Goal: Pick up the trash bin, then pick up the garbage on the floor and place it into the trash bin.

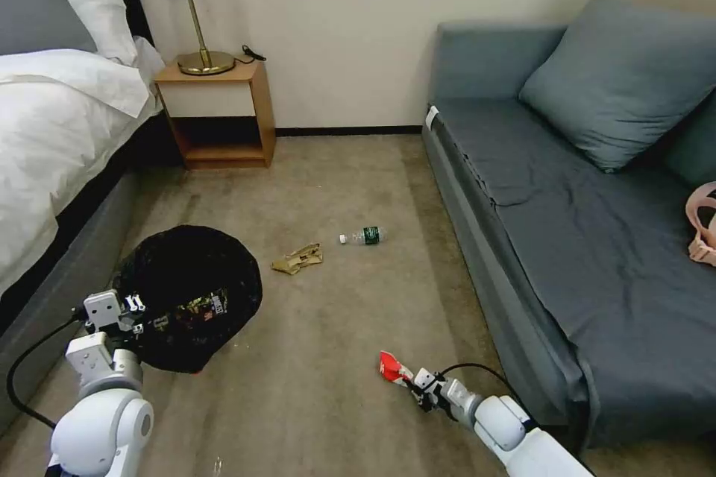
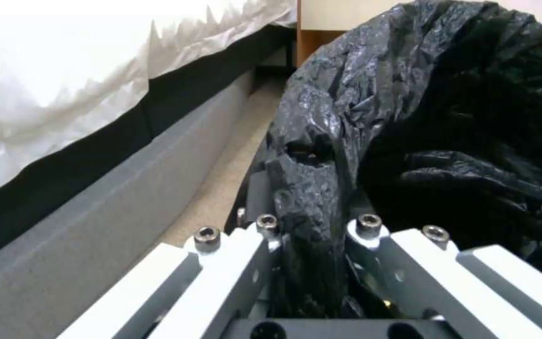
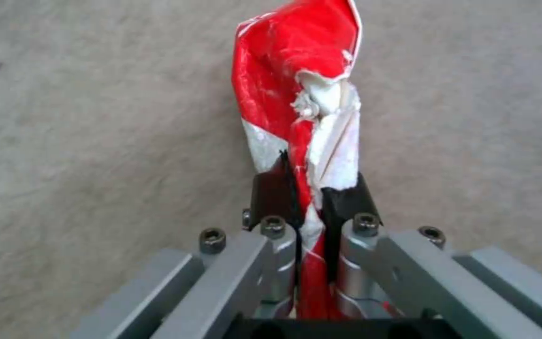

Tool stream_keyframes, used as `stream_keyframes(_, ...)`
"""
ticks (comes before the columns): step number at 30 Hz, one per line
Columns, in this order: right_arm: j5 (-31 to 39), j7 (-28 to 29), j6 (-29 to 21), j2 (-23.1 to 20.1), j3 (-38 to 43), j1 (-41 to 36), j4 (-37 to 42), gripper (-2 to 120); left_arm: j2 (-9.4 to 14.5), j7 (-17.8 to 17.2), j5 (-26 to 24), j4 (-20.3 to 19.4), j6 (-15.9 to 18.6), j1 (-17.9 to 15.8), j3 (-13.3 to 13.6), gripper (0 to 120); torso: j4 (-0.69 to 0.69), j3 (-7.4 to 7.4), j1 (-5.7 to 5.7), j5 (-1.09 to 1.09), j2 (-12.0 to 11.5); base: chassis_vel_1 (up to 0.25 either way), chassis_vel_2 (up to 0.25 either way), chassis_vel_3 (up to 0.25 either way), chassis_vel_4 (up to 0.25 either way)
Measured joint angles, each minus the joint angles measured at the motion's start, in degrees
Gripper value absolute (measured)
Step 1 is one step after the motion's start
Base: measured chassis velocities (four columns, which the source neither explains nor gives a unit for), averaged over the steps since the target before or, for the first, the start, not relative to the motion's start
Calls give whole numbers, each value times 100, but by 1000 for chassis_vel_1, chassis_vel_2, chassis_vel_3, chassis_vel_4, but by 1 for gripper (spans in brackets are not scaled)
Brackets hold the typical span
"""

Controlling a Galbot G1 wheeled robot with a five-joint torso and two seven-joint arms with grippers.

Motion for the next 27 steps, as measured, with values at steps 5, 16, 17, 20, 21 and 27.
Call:
stream_keyframes(5,217,8,-100,-128,108,165,234,4,1,16,22,-27,-10,30,3,4,0,0,0,0,0,0,0,0,0)
stream_keyframes(16,1241,201,-597,-373,-64,1241,967,4,-26,35,261,7,-90,43,29,4,0,0,0,1,-1,0,0,0,0)
stream_keyframes(17,1364,245,-662,-364,-117,1428,1002,4,-28,28,276,24,-103,39,31,4,0,0,0,0,0,0,0,0,0)
stream_keyframes(20,1681,368,-808,-297,-337,1996,1066,4,-29,14,330,69,-144,24,34,4,2,1,0,-2,0,0,0,0,0)
stream_keyframes(21,1792,411,-852,-273,-447,2174,1077,4,-29,4,343,84,-154,20,34,4,3,0,0,-1,0,0,0,0,0)
stream_keyframes(27,2206,540,-957,-113,-1056,2856,1069,4,-46,-7,363,134,-191,19,39,4,0,0,0,-1,0,0,0,0,0)
